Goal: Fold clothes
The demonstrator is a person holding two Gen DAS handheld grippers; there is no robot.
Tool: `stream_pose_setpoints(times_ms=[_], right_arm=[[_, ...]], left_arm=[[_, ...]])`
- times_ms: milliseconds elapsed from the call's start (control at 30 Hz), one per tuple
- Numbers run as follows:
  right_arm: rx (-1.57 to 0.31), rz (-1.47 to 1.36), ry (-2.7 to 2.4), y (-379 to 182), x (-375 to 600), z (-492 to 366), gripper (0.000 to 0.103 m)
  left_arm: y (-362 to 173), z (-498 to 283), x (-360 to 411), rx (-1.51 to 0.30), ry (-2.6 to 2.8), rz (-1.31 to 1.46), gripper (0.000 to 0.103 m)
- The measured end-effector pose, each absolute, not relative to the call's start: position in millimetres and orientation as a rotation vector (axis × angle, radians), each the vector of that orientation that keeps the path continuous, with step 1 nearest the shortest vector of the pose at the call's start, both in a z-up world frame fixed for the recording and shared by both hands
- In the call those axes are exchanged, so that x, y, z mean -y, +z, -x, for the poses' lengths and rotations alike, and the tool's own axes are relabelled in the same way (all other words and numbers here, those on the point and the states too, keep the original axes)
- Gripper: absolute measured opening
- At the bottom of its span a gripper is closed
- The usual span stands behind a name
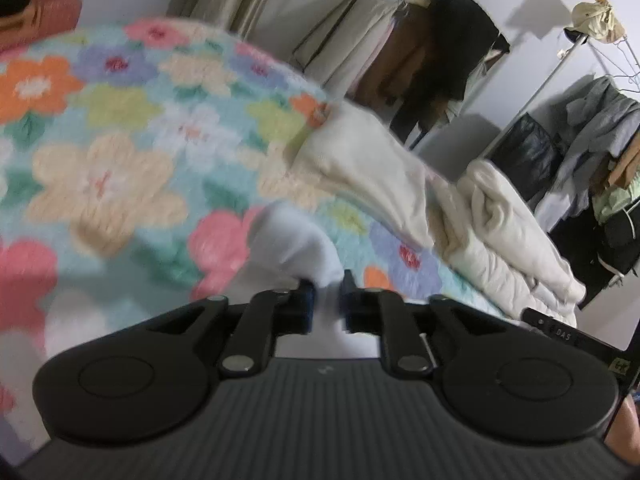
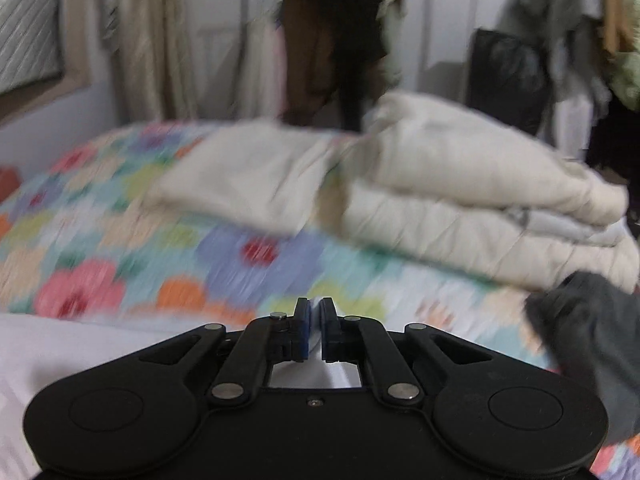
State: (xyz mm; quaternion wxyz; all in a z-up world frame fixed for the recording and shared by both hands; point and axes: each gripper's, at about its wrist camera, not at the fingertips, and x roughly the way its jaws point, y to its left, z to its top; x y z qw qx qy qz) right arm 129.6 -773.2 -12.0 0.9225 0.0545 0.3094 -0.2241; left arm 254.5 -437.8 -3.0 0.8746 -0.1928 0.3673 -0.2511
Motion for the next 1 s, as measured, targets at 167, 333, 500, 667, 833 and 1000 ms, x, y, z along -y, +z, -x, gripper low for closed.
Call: stream_pose_setpoints(times_ms=[167,333,500,667,833,1000], right_arm=[[-0.667,-0.216,-0.559,-21.9,809.3,-146.1,0.012],[-0.608,-0.383,-0.508,-34.1,809.1,-115.6,0.044],[-0.612,-0.475,-0.27,-40.0,757.0,-46.3,0.045],[-0.675,-0.434,-0.067,-49.6,686.7,26.1,0.049],[-0.744,-0.259,0.072,-65.5,617.7,83.5,0.053],[-0.823,-0.046,0.174,-87.5,568.6,102.8,0.053]], left_arm=[[-4.6,-220.3,441.9,-0.71,-0.377,0.148,0.08],[-38.3,-218.0,403.8,-0.904,-0.331,0.217,0.077],[-34.8,-190.9,380.8,-0.938,-0.312,0.113,0.079],[-42.8,-150.3,344.3,-1.033,-0.339,0.182,0.079],[-53.3,-105.7,316.9,-1.067,-0.37,0.24,0.08],[-61.4,-68.5,310.5,-1.051,-0.392,0.17,0.083]])
